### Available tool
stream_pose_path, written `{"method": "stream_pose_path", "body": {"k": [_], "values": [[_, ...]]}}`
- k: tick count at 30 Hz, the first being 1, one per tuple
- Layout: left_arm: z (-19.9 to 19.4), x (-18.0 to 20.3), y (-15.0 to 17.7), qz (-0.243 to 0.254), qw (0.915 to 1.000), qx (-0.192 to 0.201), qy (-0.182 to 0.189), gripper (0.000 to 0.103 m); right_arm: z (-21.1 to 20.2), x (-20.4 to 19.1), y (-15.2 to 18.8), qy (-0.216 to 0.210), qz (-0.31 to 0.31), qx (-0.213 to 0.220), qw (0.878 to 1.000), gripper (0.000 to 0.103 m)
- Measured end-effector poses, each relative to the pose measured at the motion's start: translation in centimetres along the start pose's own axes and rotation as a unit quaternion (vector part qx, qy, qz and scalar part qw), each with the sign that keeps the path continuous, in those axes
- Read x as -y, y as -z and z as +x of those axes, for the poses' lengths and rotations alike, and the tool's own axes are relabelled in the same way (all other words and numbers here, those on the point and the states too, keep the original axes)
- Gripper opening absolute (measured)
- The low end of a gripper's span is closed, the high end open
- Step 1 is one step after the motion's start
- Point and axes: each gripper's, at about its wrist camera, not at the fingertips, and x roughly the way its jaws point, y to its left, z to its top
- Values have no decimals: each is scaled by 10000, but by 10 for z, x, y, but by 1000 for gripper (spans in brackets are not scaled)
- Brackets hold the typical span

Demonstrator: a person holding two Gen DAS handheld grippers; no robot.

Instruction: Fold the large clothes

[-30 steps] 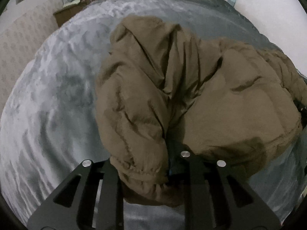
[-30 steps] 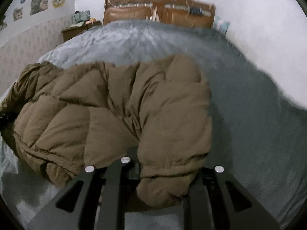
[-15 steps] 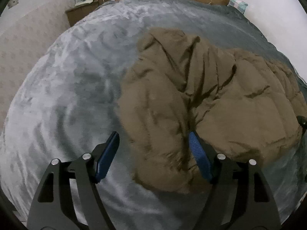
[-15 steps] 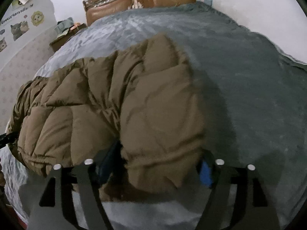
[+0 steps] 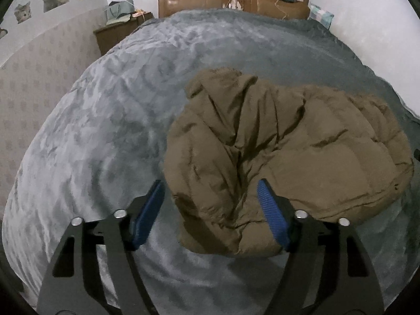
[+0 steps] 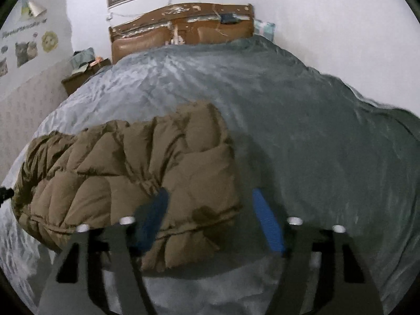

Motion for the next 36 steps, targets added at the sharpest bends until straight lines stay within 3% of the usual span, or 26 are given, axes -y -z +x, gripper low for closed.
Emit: {"method": "stream_pose_path", "body": {"k": [1, 8, 12, 21, 25, 28, 32, 35, 36], "values": [[5, 2, 0, 12, 9999, -97, 35, 60, 5, -5, 2, -30, -58, -90, 9999, 48], [42, -3, 8, -57, 9987, -483, -138, 53, 50, -8, 21, 226, -122, -672, 9974, 44], [59, -9, 13, -180, 9980, -598, 32, 53, 69, 0, 30, 68, 93, -856, 9963, 45], [61, -3, 13, -177, 9985, -525, -31, 56, 83, -5, 25, 144, 113, -935, 9955, 46], [58, -2, 17, -130, 9987, -501, -3, 68, 80, -9, 26, 203, 189, -914, 9954, 47], [55, -4, 13, -175, 9990, -408, -90, 92, 72, -10, 25, 173, 291, -839, 9959, 55], [38, -11, 13, -290, 9992, -256, 87, 96, 50, -22, 24, 63, 219, -628, 9978, 63], [24, -13, 14, -336, 9993, -130, -13, 100, 31, -33, 23, -99, 333, -457, 9983, 64], [18, -13, 16, -361, 9993, -71, -17, 100, 24, -38, 25, -208, 427, -387, 9981, 68]]}}
